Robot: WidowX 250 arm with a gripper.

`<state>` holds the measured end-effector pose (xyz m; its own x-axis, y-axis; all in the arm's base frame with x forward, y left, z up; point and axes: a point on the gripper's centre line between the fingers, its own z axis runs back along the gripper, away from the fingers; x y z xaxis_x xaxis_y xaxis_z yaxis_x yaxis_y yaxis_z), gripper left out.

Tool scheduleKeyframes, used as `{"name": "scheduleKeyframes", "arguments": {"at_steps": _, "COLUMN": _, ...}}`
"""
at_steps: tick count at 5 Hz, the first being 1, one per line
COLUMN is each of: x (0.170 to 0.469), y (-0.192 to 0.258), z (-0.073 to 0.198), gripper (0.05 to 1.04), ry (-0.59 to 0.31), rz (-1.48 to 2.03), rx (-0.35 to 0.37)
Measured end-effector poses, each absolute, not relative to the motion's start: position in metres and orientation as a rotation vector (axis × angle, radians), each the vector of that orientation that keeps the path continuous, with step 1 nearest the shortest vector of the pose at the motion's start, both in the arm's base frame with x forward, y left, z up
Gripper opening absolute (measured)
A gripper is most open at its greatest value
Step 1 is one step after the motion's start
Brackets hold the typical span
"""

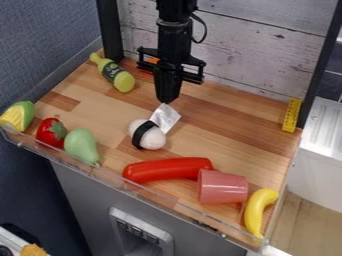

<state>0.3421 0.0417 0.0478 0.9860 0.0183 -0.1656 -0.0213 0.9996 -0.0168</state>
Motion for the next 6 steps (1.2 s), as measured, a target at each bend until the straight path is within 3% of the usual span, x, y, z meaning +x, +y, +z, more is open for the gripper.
{"name": "scheduleKeyframes", "arguments": {"at_steps": 1, "x": 0.345, "y": 0.052, "z": 0.054, "gripper": 0.23, "ry": 0.16, "rz": 0.076, "rx": -0.019}}
{"name": "scheduleKeyframes", "arguments": {"at_steps": 2, "x": 0.35, "y": 0.079, "z": 0.061, "gripper": 0.467, "ry": 0.143, "rz": 0.186, "rx": -0.017}}
{"name": "scheduleKeyframes", "arguments": {"at_steps": 3, "x": 0.355, "y": 0.101, "z": 0.067, "gripper": 0.766, "ry": 0.135, "rz": 0.271, "rx": -0.024}}
{"name": "scheduleKeyframes", "arguments": {"at_steps": 4, "x": 0.359, "y": 0.119, "z": 0.07, "gripper": 0.989, "ry": 0.132, "rz": 0.288, "rx": -0.022}}
{"name": "scheduleKeyframes", "arguments": {"at_steps": 6, "x": 0.369, "y": 0.131, "z": 0.056, "gripper": 1.001, "ry": 0.132, "rz": 0.146, "rx": -0.018}}
